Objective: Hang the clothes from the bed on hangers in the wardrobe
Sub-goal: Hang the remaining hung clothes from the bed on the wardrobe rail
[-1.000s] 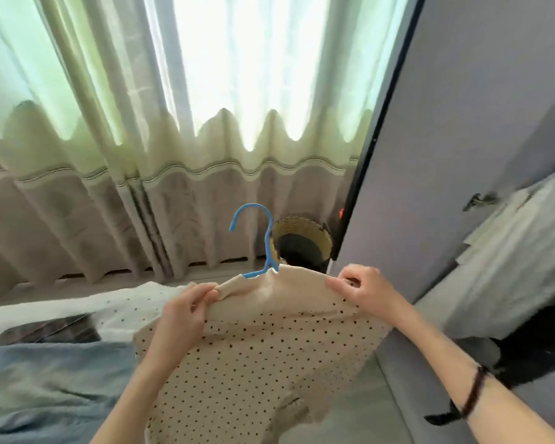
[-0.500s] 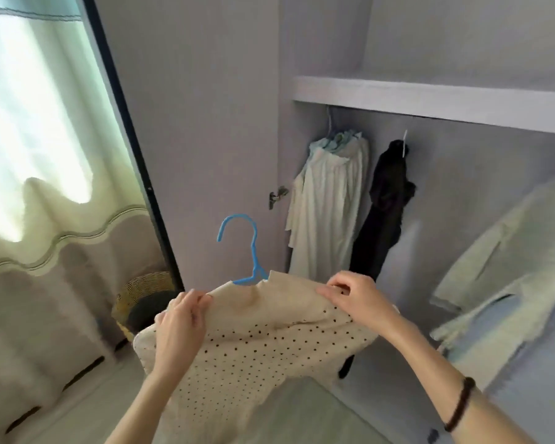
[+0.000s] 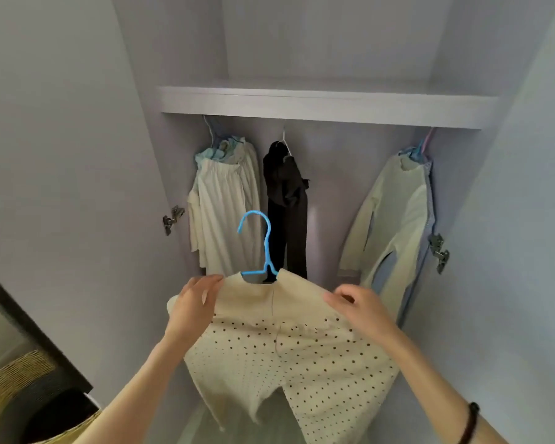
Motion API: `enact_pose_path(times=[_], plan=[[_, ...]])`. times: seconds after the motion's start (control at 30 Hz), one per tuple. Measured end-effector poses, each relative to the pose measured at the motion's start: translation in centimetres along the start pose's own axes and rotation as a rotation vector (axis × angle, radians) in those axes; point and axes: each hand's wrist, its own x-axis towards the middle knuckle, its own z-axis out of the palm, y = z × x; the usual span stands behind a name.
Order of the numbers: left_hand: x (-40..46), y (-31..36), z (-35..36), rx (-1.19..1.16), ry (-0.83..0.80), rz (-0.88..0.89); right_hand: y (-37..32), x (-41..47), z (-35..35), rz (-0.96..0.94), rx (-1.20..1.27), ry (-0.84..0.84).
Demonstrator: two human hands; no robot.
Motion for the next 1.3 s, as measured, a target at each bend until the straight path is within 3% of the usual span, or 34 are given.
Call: enact_pose_path(times=[0.23,0.37,0.53,0.77,1.07,1.3], plan=[[0.9,2.1,2.5,-0.062,-0.191,0.184,2.8,0.4,-1.1,0.414,0.037,0.26],[2.5,2.1,2.0,0.062,-0.141,0.356,2.9,1.0,-0.7,0.508,0.081,0.371],[7.0,3.1,1.4,0.265,0.036,0.588,2.5,4.3,-0.9,0.475,0.061,0.44],[16.9,6.5,1.4,0.334,0.184,0.709,1.2,15.1,-1.4,0.449,0.334,0.576],[32.1,14.7,0.6,0.41,0.492,0.762,0.9,29.3,-4.1,0.3,0.343,0.551],[37.4,15.2,0.5,0.414,0.58,0.732,-1.3,36.6,-3.6,0.172,0.371,0.547]])
